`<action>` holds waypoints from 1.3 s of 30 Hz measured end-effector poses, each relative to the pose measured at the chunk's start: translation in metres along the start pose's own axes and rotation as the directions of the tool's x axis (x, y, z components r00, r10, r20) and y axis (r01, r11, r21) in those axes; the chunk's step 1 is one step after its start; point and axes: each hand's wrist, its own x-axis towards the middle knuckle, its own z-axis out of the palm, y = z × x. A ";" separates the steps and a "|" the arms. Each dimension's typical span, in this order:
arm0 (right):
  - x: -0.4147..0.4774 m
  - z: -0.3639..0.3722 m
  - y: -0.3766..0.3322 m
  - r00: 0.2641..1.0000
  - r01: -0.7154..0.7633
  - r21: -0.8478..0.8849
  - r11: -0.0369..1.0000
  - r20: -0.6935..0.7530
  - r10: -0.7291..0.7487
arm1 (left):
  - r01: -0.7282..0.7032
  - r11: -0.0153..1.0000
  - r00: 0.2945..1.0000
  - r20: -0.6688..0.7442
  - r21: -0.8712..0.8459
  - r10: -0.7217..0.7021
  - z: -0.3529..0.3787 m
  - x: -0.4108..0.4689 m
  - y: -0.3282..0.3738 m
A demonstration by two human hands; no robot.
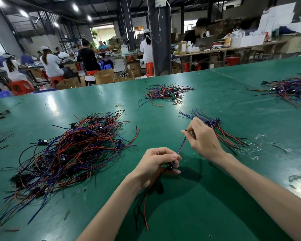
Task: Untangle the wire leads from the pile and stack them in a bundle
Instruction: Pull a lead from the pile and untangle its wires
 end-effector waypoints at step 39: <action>0.017 -0.019 0.000 0.695 -0.632 0.738 0.236 0.406 0.593 | 0.051 0.995 0.996 -0.075 0.091 -0.044 -0.007 0.008 -0.004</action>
